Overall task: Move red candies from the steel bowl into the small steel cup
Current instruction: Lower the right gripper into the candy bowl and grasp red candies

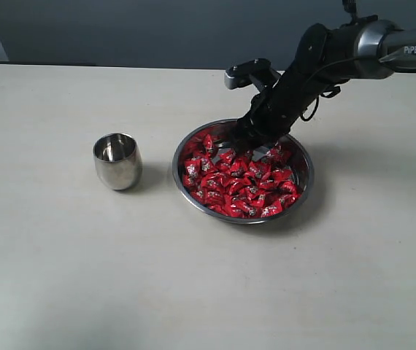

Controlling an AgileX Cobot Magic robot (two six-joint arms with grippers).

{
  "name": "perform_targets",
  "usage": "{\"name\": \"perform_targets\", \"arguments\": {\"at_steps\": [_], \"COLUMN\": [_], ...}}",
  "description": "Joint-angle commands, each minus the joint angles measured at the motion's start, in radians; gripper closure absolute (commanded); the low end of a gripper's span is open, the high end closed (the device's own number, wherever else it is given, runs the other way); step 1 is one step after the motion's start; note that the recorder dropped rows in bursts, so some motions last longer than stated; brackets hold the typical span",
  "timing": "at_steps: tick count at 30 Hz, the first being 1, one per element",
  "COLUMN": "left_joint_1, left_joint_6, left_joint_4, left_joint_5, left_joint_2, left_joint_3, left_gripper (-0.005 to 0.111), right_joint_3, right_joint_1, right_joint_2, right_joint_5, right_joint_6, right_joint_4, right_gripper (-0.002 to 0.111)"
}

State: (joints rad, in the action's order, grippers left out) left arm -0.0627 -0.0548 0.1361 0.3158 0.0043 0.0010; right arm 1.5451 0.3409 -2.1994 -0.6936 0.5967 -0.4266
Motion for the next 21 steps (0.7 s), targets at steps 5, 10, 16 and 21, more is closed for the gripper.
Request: {"name": "perform_targets", "arguments": {"at_steps": [5,10,16,21], "left_joint_1": [-0.010,-0.010,-0.010,-0.010], "left_joint_6": [-0.006,-0.006,-0.006,-0.006], "left_joint_4": [0.000,0.000,0.000,0.000], "left_joint_5": [-0.007,-0.007,-0.007,-0.007], "left_joint_2": [-0.004,-0.004,-0.004,-0.004], "left_joint_3": [-0.001,-0.001,-0.001,-0.001], "left_gripper": [0.106,0.106,0.106,0.106], "right_joint_3": [0.006,0.006,0.006,0.007], "right_joint_1": [-0.001,-0.001,-0.001,-0.001], "right_joint_2": [-0.027,-0.044,-0.047,-0.036], "right_joint_5": [0.033,0.048,0.045,0.042], "right_joint_6": [0.001,-0.014,-0.014,-0.014], "right_joint_4": [0.008,0.008,-0.008,-0.008], "right_gripper": [0.062,0.062,0.076,0.105]}}
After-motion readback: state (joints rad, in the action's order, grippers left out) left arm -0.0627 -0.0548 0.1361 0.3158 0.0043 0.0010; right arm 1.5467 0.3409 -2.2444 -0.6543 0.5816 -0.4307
